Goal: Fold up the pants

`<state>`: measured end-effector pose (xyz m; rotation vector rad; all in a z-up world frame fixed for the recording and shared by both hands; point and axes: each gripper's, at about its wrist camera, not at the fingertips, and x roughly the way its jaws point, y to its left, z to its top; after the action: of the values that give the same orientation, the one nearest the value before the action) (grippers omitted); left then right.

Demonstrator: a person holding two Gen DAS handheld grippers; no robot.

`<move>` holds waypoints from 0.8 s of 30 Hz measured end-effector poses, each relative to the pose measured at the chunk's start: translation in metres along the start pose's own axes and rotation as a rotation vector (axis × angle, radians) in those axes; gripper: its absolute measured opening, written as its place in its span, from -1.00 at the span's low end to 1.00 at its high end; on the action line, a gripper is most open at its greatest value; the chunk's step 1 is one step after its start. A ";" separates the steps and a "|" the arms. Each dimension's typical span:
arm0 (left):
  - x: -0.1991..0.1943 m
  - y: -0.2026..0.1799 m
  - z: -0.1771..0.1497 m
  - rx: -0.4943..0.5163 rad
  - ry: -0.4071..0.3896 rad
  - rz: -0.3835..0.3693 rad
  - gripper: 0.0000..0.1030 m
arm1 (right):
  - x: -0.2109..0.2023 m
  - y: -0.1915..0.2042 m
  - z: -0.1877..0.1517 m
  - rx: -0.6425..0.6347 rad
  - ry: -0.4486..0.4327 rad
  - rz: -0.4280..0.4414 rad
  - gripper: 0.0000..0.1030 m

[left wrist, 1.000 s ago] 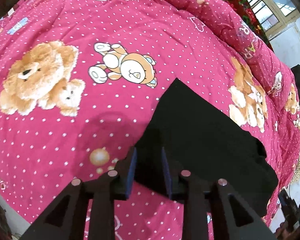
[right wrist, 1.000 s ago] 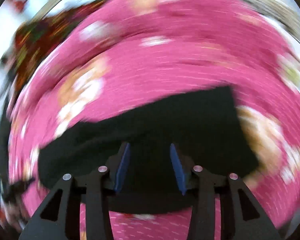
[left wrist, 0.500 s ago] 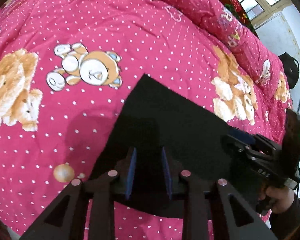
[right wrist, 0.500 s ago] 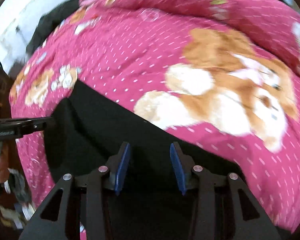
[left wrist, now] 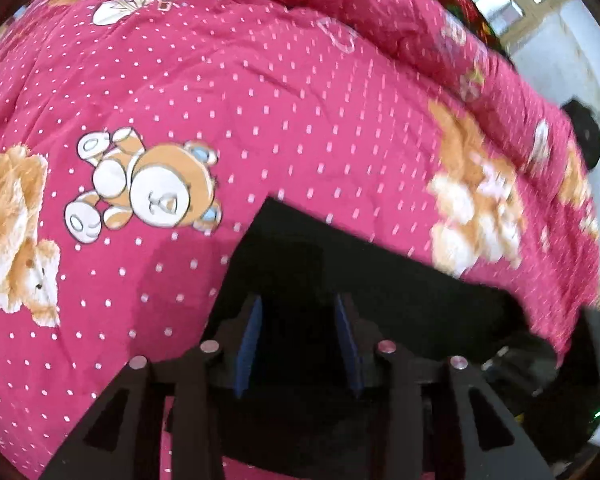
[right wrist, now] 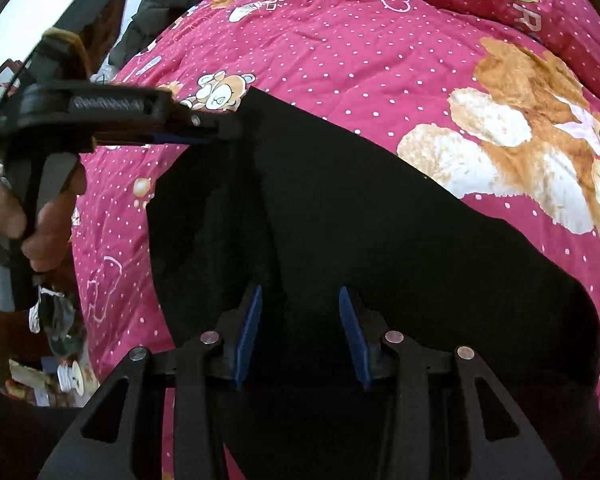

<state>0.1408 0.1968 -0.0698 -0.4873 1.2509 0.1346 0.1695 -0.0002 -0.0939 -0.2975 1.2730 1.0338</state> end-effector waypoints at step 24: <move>-0.019 0.035 -0.031 -0.086 -0.011 -0.036 -0.22 | -0.002 0.031 0.070 -0.176 -0.012 -0.062 -1.00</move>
<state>0.0953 0.2180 -0.0684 -0.5828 1.2284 0.1609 0.1906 0.0646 -0.0589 -0.4623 1.1572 1.0947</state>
